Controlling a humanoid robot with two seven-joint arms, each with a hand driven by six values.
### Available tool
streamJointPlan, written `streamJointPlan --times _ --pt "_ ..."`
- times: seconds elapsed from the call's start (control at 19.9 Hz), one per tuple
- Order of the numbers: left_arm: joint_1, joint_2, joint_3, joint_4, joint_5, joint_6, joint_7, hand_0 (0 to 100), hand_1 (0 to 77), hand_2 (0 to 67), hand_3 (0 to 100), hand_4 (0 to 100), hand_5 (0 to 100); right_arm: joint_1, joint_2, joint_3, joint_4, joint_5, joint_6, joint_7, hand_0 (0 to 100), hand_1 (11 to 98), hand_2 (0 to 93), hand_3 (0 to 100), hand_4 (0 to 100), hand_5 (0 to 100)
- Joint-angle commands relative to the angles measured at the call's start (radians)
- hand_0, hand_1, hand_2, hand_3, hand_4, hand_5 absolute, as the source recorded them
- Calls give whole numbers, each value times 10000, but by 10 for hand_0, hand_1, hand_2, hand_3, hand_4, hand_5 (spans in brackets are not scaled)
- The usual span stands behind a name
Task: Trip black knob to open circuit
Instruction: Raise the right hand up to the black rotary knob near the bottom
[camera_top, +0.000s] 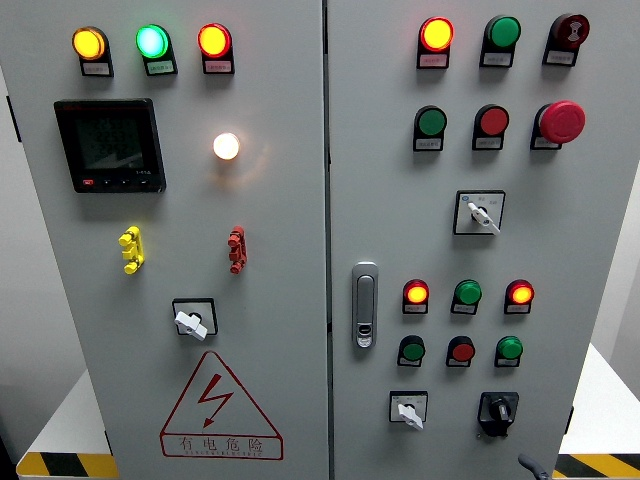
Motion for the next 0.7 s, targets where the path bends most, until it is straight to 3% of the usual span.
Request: streamJointPlan --times 0.0,0.45,0.5,0.55,0.65 --pt "0 0 0 3 0 0 0 0 32 128 214 66 16 144 7 17 -16 -15 -8 0 757 460 61 661 640 698" --pt "0 0 0 3 0 0 0 0 33 127 214 66 16 713 7 109 -446 -15 -8 0 760 462 59 777 740 814" --pt "0 0 0 3 0 0 0 0 34 127 213 66 16 713 7 109 -461 -15 -8 0 760 463 59 786 754 862" --pt "0 0 0 3 0 0 0 0 33 127 213 66 16 713 7 109 -476 -15 -8 0 759 464 58 801 787 979" --pt "0 0 0 3 0 0 0 0 34 127 213 67 16 728 22 109 -476 -15 -8 0 759 465 58 814 818 1000"
